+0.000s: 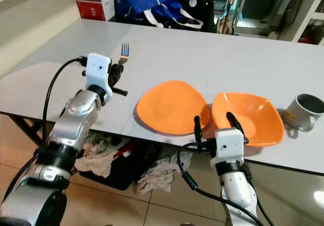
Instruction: Setting the table
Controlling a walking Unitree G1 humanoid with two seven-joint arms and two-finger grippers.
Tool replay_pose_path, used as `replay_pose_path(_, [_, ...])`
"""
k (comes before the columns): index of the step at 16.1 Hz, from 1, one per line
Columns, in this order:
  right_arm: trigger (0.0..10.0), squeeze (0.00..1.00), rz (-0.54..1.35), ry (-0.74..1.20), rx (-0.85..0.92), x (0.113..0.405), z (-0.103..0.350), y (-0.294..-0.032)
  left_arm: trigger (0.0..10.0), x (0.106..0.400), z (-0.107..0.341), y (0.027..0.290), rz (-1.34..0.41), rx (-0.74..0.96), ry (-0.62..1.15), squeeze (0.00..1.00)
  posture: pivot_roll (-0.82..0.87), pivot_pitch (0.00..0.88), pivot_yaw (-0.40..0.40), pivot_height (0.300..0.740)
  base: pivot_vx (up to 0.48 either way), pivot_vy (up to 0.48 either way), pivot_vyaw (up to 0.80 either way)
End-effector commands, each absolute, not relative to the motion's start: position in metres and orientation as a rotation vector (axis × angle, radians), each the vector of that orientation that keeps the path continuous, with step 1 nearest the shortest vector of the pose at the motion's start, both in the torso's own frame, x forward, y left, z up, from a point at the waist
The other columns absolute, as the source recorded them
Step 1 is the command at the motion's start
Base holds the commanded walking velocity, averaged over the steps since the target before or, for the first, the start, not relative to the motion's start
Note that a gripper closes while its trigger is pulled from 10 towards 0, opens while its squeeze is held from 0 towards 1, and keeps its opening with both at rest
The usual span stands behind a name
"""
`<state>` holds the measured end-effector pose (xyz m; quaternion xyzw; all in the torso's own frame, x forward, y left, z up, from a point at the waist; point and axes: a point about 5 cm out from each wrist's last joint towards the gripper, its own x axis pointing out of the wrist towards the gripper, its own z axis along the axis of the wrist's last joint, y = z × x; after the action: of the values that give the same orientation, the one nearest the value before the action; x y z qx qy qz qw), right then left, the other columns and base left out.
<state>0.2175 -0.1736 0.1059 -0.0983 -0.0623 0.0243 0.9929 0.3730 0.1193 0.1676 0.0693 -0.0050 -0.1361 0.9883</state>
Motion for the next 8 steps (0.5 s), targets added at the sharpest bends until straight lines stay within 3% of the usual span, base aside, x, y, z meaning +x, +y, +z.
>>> replay_pose_path(1, [10.0,0.0,0.055,-0.135,-0.199,0.217,0.11,-0.173,0.0,0.379,0.172,0.122,-0.264,0.167,-0.01,0.0,-0.17,0.0,0.036,0.74,0.0,0.0,0.0])
replay_pose_path(8, [10.0,0.0,0.041,-0.103,-0.208,0.199,0.108,-0.177,0.0,0.397,0.155,0.128,-0.179,0.128,0.181,0.0,-0.22,0.033,0.04,0.74,0.0,0.0,0.0])
